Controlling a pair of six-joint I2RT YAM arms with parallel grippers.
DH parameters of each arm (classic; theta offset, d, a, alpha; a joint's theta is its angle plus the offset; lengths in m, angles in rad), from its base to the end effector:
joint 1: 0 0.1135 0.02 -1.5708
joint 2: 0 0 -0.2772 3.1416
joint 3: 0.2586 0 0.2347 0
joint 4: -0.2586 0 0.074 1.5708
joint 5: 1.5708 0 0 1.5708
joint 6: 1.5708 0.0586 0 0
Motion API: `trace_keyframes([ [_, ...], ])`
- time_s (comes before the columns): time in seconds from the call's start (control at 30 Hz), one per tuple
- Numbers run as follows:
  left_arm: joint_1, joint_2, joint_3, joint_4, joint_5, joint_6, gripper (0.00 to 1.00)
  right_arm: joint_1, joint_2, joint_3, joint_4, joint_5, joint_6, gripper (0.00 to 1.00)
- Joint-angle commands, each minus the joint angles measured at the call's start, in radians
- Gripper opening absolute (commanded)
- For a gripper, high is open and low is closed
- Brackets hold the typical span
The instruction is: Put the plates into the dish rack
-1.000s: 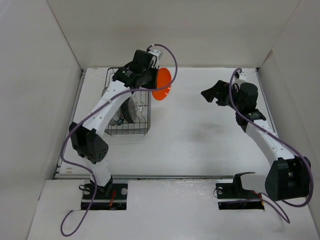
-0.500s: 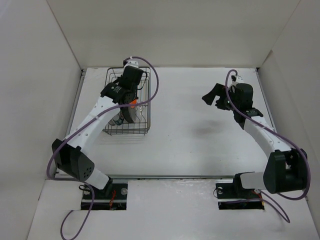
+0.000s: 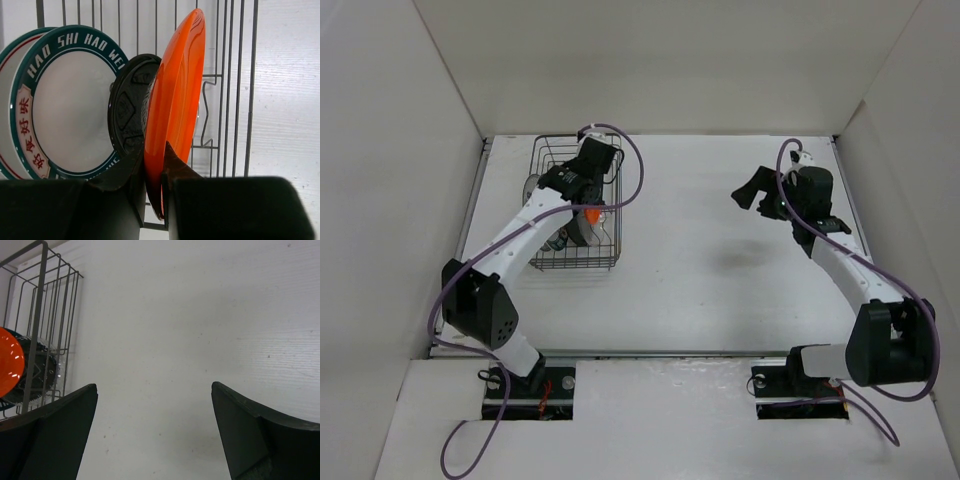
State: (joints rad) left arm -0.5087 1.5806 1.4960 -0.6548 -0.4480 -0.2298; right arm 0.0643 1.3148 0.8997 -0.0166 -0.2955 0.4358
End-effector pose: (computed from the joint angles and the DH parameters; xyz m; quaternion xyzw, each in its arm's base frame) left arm 0.3159 -0.1471 0.3459 0.0352 0.8958 0.0474 0.4405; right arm 0.2981 0.0363 0.2907 0.0758 0.8333 0.2521 0.4861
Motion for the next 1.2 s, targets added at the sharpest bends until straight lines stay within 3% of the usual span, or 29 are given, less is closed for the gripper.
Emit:
trace_keyframes([
  [0.0, -0.002, -0.004, -0.006, 0.04, -0.012, -0.023, 0.0, -0.02, -0.037, -0.002, 0.024, -0.01, -0.02, 1.0],
  [0.53, -0.002, 0.059, -0.036, 0.061, -0.003, -0.032, 0.0, -0.038, -0.046, -0.002, 0.024, -0.048, -0.029, 1.0],
  [0.6, -0.002, 0.068, -0.036, 0.061, -0.003, -0.032, 0.06, -0.038, -0.046, -0.002, 0.024, -0.059, -0.029, 1.0],
  [0.63, -0.002, 0.068, -0.036, 0.061, 0.008, -0.032, 0.16, -0.038, -0.046, -0.002, 0.024, -0.059, -0.029, 1.0],
  [0.67, -0.002, 0.068, -0.036, 0.061, 0.017, -0.032, 0.39, -0.038, -0.046, 0.007, 0.024, -0.059, -0.029, 1.0],
  [0.7, -0.002, 0.068, -0.036, 0.061, 0.017, -0.032, 0.47, -0.038, -0.046, 0.007, 0.024, -0.07, -0.029, 1.0],
  [0.9, -0.002, 0.023, 0.021, 0.05, 0.051, -0.01, 0.73, -0.038, -0.026, 0.028, 0.024, -0.102, -0.029, 1.0],
  [1.0, -0.002, 0.013, 0.142, 0.006, 0.037, 0.015, 0.86, -0.018, -0.038, 0.054, 0.011, -0.099, -0.046, 1.0],
  [1.07, -0.002, 0.001, 0.237, -0.003, 0.009, 0.047, 1.0, 0.006, -0.067, 0.124, -0.087, -0.038, -0.087, 1.0],
  [1.17, 0.051, -0.021, 0.329, -0.023, 0.037, 0.075, 1.0, 0.075, -0.083, 0.304, -0.311, 0.138, -0.167, 1.0],
])
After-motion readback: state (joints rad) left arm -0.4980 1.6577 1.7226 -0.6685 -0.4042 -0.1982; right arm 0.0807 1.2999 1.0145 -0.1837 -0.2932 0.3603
